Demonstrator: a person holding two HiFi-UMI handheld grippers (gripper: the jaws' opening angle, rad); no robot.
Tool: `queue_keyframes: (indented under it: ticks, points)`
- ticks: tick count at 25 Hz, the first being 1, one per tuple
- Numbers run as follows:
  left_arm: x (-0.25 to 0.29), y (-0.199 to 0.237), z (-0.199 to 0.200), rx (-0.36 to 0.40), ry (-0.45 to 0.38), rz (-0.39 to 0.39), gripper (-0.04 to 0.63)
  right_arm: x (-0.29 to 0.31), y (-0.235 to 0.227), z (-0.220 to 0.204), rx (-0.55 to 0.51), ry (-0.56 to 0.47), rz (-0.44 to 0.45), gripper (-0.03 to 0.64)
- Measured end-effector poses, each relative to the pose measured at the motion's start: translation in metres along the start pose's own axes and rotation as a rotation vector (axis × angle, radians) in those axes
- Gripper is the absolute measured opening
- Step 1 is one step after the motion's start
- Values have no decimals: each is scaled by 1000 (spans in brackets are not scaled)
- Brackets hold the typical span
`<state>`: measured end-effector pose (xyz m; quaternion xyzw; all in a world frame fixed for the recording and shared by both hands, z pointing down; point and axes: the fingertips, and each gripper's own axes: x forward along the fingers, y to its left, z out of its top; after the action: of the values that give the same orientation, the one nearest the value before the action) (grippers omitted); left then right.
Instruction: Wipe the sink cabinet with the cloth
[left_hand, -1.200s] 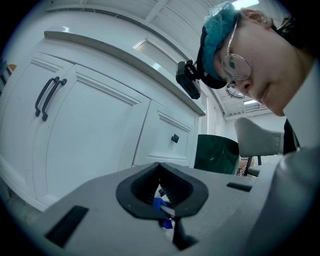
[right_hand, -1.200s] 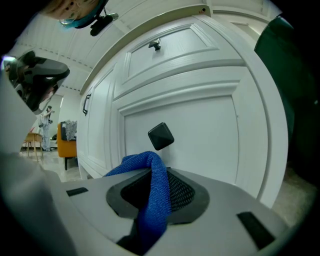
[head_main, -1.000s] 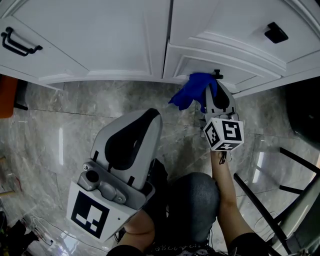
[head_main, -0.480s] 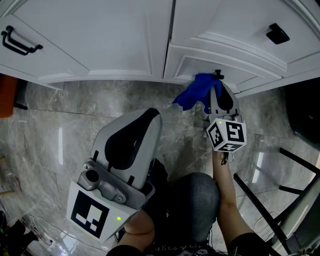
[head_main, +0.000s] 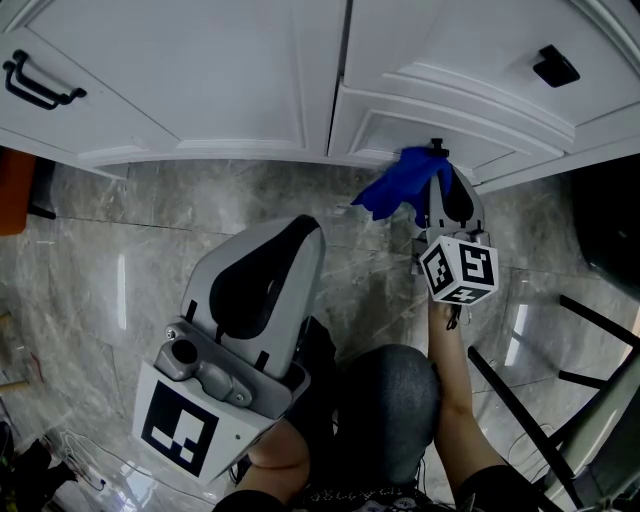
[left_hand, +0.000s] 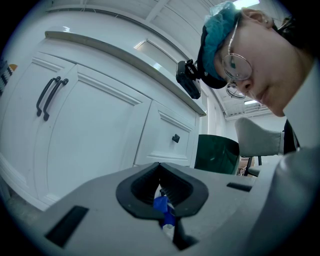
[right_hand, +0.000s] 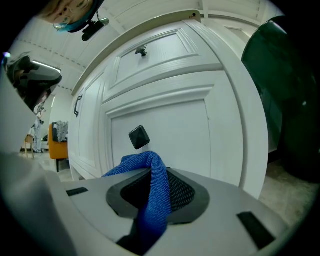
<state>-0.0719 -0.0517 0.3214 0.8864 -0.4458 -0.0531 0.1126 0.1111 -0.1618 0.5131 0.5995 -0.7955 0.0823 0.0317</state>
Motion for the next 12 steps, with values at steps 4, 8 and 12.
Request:
queue_keyframes:
  ticks: [4,8,12]
  points:
    - [0,0,-1,-1,3,2,5,-2,-5,0,13,-6,-9,89]
    - [0,0,0,0,2,2,5,-4,-10,0,17,-7,-23,89]
    - [0,0,-1,0,4,-1,5,-6,-16,0,19,-9,-37,89]
